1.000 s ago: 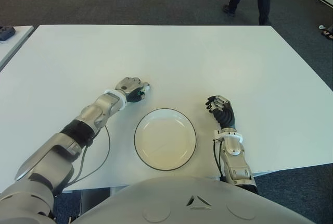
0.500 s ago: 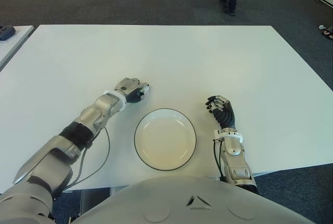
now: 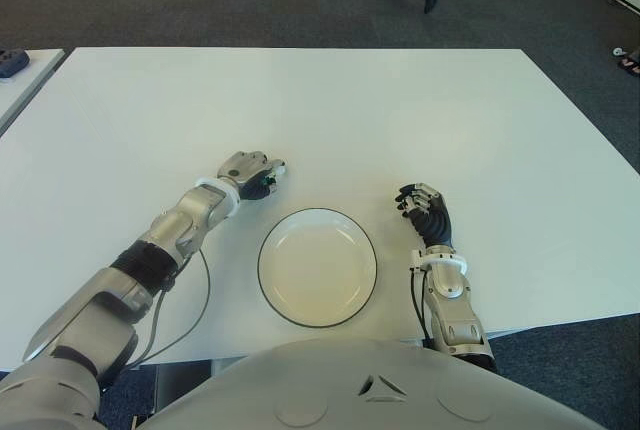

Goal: Put the toothpaste on the table into the plate.

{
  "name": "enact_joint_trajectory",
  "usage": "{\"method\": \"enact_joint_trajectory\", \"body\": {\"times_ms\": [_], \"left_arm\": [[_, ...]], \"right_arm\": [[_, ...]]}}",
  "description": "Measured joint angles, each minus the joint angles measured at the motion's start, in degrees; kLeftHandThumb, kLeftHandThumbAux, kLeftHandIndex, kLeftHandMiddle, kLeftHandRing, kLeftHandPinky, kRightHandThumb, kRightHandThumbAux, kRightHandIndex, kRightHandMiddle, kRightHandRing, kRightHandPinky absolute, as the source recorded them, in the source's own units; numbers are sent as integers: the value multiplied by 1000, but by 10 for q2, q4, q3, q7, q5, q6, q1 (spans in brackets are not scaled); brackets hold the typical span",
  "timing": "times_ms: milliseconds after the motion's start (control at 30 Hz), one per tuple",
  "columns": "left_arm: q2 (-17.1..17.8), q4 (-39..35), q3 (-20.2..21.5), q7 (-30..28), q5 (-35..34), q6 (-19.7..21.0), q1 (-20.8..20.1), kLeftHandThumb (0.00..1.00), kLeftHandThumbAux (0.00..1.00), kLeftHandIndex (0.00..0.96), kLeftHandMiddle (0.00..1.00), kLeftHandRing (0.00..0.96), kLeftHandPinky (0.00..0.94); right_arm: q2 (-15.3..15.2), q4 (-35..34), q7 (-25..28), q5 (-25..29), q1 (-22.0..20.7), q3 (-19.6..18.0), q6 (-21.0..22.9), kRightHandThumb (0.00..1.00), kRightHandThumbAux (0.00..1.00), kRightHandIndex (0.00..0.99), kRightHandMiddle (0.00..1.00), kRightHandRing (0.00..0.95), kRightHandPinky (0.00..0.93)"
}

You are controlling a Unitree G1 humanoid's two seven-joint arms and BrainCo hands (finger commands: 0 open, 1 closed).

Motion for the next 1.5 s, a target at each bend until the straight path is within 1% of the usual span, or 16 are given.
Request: {"method": "enact_joint_trajectory", "body": {"times_ms": [167,300,333,533,700,867,1033,1133,1300,1500], "left_arm": [[0,3,9,7,-12,-9,2,711,708,435,819,831,831],[0,2,26,1,-29,-12,-2,712,708,436,814,825,826],[0,1,30,-2,-35,-12,-3,713,708,439,817,823,837],[11,-43,74,-15,-71,-13,-2,711,709,442,833,825,826],[22,-74,109,-15,-104,-32,2,710,710,442,836,823,814],[33,-106,136,-18,-135,-54,21,710,711,441,838,825,811],[37,-164,164,-38,-167,-58,45,711,711,441,844,827,819],[37,-186,179,-44,-182,-60,50,712,710,441,852,834,830],[36,-210,193,-49,-194,-61,58,714,710,441,862,843,838],[34,-260,207,-62,-215,-69,81,715,709,441,868,854,849]], "right_arm": [[1,1,0,0,-1,0,-1,708,730,429,540,539,537],[1,2,0,0,-1,0,-2,708,731,428,537,535,530],[1,2,0,0,-1,0,-1,707,731,428,535,533,532],[1,2,-3,0,-2,0,-1,707,731,428,535,536,546],[2,2,-3,0,-3,2,-1,707,731,428,535,537,549],[1,3,-3,0,-3,1,-1,707,731,428,531,534,547],[1,5,-3,0,-4,1,-1,707,732,428,527,533,553],[1,5,-3,0,-5,2,-1,707,732,428,528,533,552],[1,5,-3,0,-6,2,-1,707,732,428,540,544,561],[1,6,-2,0,-7,2,-1,707,732,428,541,541,547]]}}
